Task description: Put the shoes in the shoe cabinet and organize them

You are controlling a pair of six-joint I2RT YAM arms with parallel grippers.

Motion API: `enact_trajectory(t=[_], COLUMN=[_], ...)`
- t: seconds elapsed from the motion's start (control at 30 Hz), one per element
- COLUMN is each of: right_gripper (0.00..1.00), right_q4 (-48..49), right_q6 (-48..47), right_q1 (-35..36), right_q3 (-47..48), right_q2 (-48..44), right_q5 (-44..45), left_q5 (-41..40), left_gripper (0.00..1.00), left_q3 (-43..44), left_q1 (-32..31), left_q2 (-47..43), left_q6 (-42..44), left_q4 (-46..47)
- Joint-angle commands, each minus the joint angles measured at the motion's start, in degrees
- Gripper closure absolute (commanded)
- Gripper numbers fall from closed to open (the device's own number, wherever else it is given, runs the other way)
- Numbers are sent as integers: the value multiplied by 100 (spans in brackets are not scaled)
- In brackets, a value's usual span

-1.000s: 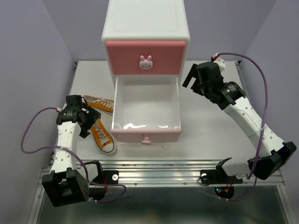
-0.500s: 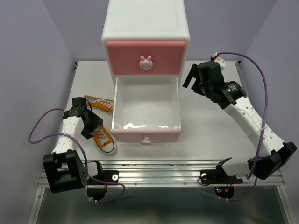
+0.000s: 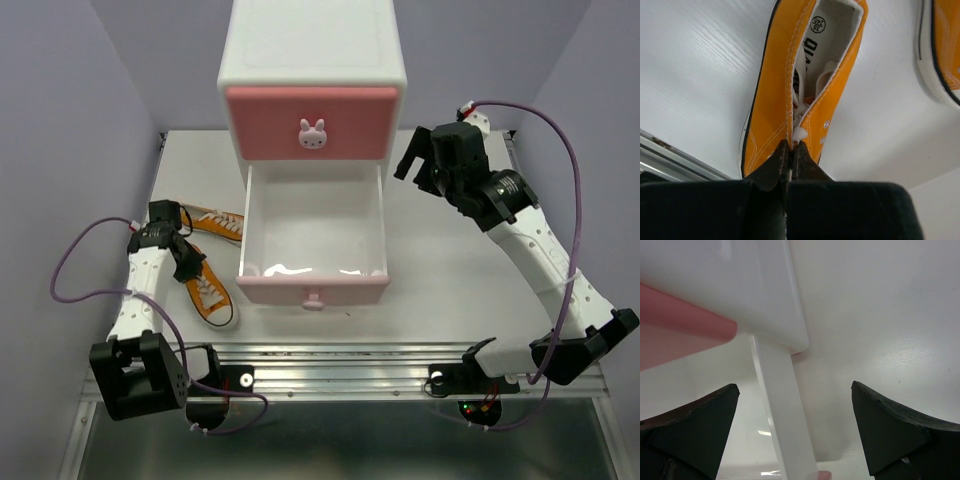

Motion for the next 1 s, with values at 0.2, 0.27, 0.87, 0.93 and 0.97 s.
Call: enact_trajectory(t=[0.2,0.27,0.87,0.93,0.97], right_gripper=[0,0,0,0,0], right_q4=[59,59,59,59,59], right_q6=[-203,-194,-89,-80,-71], right_q1=[-36,-36,-36,-36,-36], right_q3=[356,286,-57,-75,-92], right_q2=[-26,-87,-387,-378,-386], right_q5=[92,66,145,136,136], left_q5=[-669,-538,1651,1643,1599], left_gripper=[100,100,100,100,100], left_q3=[2156,2640,4522,4443,4278], left_q1=[37,37,-402,-578,-822], left_q2=[-881,-951,-1224,-1224,-1242], left_q6=[203,159,168,124,-24], left_q4=[-673,-727,90,204,275])
